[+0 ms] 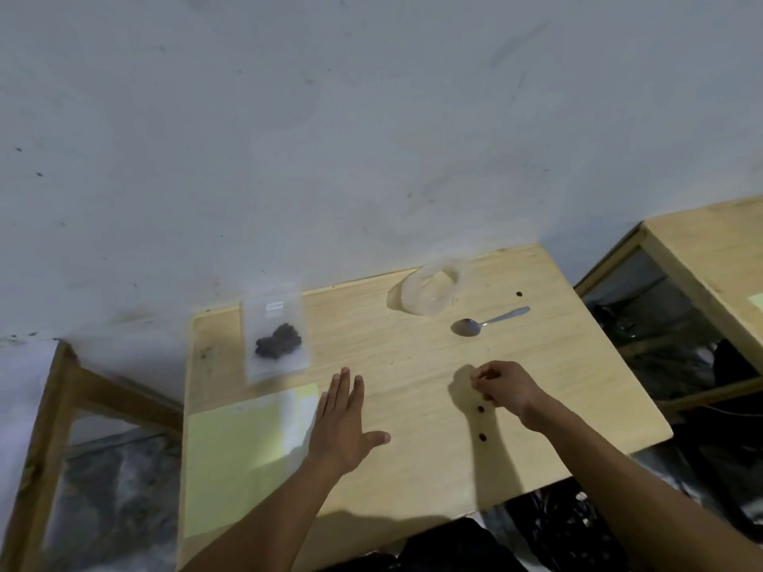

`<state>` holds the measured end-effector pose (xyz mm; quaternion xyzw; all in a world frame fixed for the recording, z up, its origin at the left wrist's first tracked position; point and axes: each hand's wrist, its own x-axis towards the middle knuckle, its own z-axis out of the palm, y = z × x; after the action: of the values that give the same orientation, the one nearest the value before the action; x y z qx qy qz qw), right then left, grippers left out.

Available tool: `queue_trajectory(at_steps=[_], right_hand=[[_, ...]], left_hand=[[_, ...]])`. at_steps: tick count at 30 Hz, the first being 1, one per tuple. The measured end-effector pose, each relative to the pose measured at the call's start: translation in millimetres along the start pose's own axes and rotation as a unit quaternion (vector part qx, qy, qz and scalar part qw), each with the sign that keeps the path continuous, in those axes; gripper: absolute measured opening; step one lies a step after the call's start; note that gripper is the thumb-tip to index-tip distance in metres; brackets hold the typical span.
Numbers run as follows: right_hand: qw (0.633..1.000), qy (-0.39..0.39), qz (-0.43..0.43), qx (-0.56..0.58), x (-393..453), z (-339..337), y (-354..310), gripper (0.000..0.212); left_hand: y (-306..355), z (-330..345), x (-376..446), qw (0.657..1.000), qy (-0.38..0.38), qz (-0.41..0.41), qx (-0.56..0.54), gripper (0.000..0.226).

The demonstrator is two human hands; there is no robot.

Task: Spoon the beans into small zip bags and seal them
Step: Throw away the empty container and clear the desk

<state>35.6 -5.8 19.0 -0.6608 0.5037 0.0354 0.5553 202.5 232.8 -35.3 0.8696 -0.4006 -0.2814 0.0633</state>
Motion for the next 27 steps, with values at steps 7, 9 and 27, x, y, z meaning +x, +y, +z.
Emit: queue_trajectory(at_steps=[7,9,27], right_hand=[[0.982,0.059,-0.023,-0.178,-9,8,36,0.004],[0.979,0.072,-0.036,-0.186,-10,13,41,0.004],[0.984,0.057,-0.057,-0.156,-43,19,63,0.005]], left_hand=[[1,0,-1,1.0,0.008,0.001,0.007,0.111],[1,0,-1,1.0,0.009,0.0,0.006,0.111],[0,0,1,1.0,-0.001,0.008,0.014,0.11]])
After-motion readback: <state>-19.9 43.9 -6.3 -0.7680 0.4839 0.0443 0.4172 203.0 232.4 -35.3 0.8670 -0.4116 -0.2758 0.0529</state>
